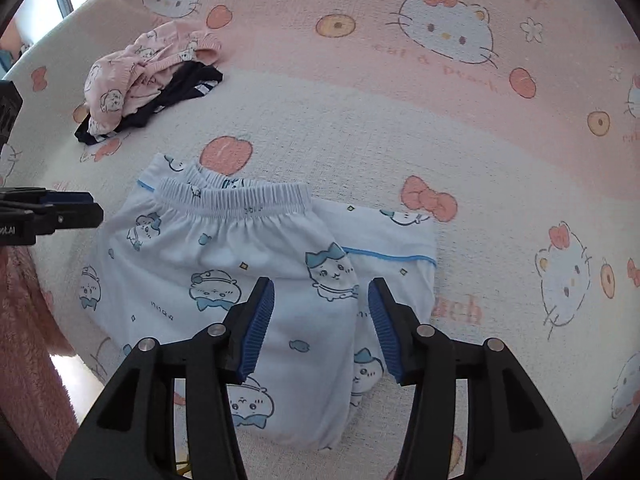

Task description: Fold clothes

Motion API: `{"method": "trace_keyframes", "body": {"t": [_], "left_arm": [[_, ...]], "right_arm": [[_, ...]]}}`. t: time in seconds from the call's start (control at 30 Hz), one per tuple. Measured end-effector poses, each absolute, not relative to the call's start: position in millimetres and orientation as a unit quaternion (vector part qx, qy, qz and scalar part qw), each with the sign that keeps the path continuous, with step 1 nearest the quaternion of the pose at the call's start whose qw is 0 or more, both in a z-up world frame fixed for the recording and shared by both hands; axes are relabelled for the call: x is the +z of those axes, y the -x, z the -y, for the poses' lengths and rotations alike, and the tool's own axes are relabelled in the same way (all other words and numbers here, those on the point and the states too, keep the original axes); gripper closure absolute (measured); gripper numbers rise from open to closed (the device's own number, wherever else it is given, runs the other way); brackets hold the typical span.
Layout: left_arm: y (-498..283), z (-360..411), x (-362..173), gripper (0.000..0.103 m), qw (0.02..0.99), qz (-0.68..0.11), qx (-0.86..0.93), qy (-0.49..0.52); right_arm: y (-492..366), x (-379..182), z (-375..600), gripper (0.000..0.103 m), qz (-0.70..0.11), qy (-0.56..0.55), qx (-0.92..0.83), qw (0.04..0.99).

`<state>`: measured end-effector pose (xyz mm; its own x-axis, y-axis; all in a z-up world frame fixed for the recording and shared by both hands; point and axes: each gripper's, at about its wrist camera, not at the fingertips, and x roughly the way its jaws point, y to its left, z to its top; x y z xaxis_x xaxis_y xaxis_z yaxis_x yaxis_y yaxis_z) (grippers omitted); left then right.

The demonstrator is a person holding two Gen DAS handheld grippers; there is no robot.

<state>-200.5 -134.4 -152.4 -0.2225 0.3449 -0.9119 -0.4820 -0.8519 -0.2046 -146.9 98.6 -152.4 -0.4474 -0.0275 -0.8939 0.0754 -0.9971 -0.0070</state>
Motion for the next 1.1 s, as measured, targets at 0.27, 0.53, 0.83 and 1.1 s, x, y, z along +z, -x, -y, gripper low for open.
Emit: {"method": "trace_keyframes", "body": {"t": [0.27, 0.53, 0.83, 1.1], "left_arm": [[236.3, 83.4, -178.3, 0.043, 0.233, -0.133, 0.791, 0.550], [249.8, 120.2, -161.2, 0.043, 0.215, -0.043, 0.819, 0.530], [224.8, 117.4, -177.8, 0.056, 0.269, -0.042, 0.783, 0.560], [234.1, 102.5, -193.5, 0.080, 0.278, -0.027, 0.774, 0.569]], "right_arm": [[181.0, -172.6, -128.5, 0.053, 0.001, -0.535, -0.844, -0.017], [174.7, -162.0, -131.6, 0.053, 0.016, -0.499, -0.865, -0.046], [190.0, -171.1, -93.7, 0.053, -0.041, -0.514, -0.856, 0.027], [189.6, -168.1, -110.7, 0.053, 0.002, -0.513, -0.858, 0.022]]}}
